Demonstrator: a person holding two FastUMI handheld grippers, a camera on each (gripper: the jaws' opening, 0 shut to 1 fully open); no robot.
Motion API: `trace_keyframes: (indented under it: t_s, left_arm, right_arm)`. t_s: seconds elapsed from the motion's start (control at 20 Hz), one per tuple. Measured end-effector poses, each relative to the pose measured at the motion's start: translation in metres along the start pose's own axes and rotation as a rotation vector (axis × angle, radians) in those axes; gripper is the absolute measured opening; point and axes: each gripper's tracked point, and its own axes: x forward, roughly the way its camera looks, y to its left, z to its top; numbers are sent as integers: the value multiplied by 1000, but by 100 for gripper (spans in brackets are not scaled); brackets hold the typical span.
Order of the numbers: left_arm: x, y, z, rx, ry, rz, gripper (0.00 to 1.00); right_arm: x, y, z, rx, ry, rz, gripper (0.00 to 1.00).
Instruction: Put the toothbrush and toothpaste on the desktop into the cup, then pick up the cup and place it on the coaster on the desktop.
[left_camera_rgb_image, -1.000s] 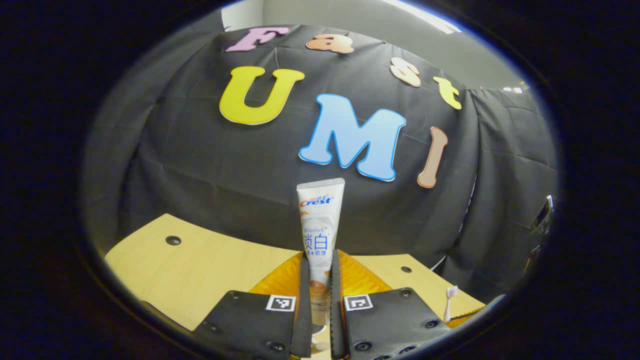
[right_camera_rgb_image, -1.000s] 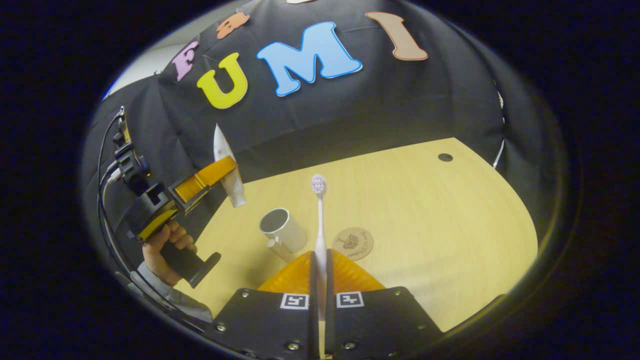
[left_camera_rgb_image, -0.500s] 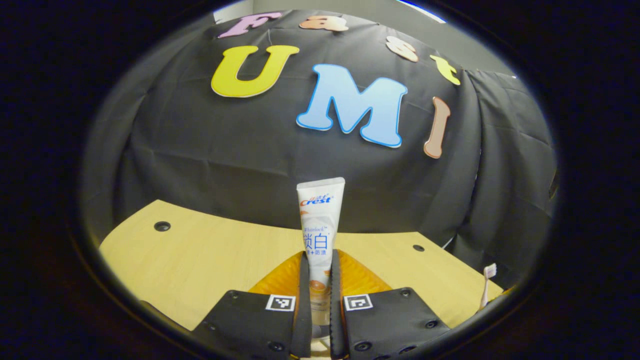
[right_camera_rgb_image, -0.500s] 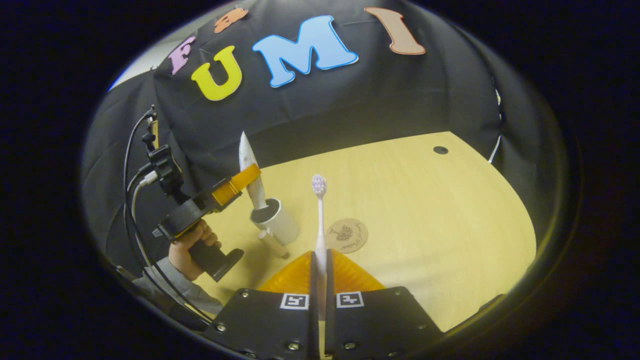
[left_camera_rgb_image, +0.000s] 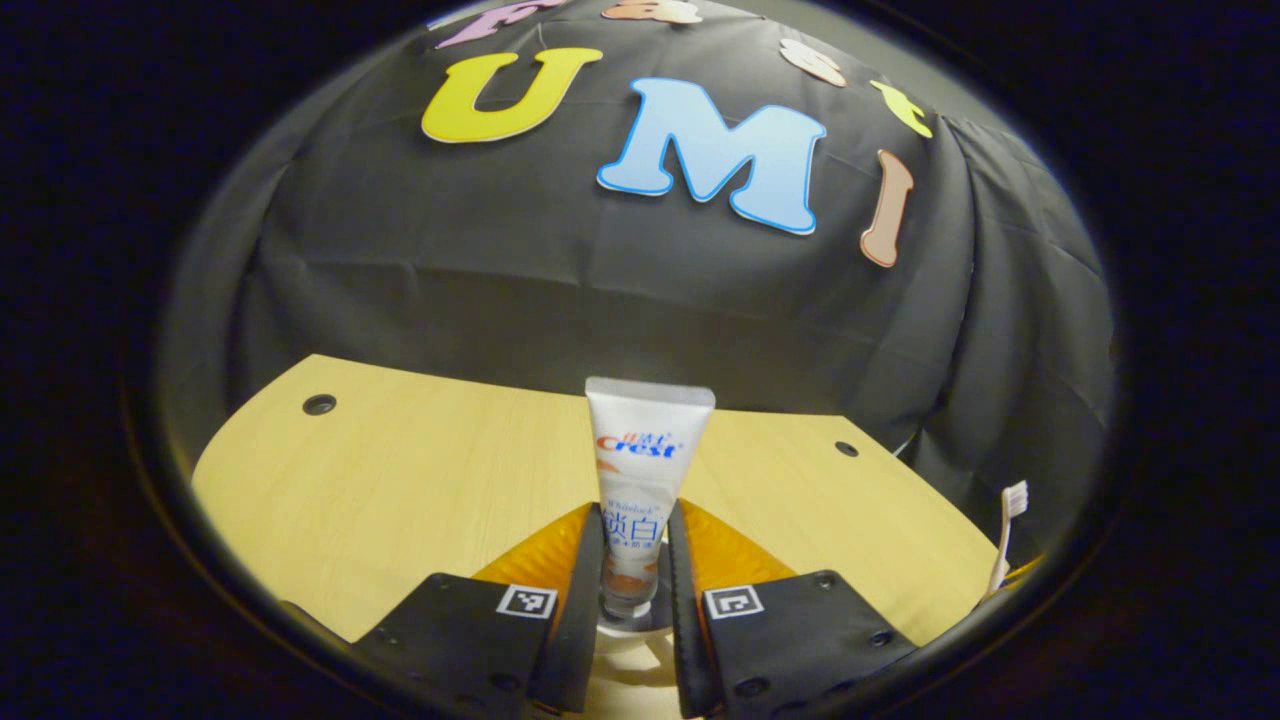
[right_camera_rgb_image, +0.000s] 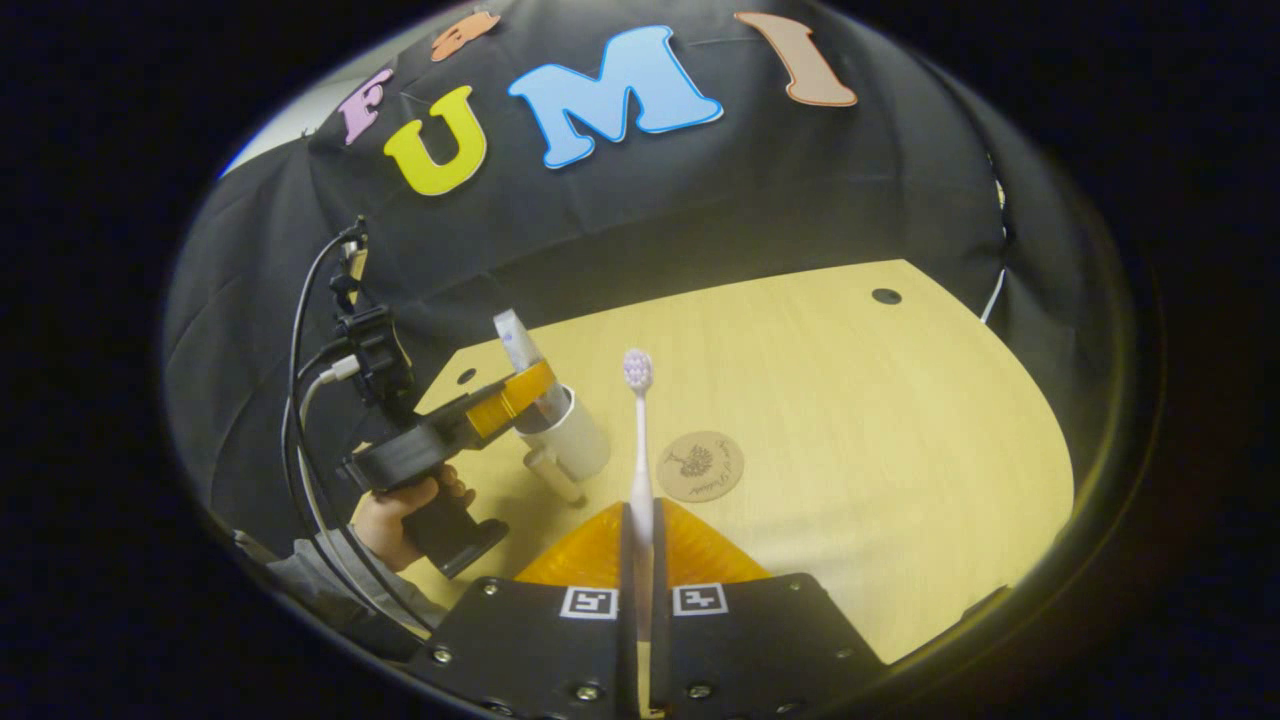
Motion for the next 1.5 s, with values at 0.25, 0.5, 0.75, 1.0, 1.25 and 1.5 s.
trace_keyframes:
  t_s: [0.25,0.5,0.75,1.0,1.25,1.5]
  left_arm:
    - [-4,0,7,-6,-28,-4,84]
    - [-17,2,7,-33,-27,10,93]
    - [-36,10,-2,-31,16,47,93]
    - [-56,4,-19,-79,91,32,93]
    - [-69,-3,-34,-134,154,16,91]
    - [-77,-1,-45,-150,201,27,94]
  right_arm:
    - [-1,2,6,-33,-35,28,6]
    - [-1,6,14,-107,-90,88,6]
    - [2,18,27,-167,-160,191,6]
    - [43,48,57,-207,-217,261,6]
    - [74,70,78,-214,-291,286,5]
    - [102,73,88,-266,-340,224,5]
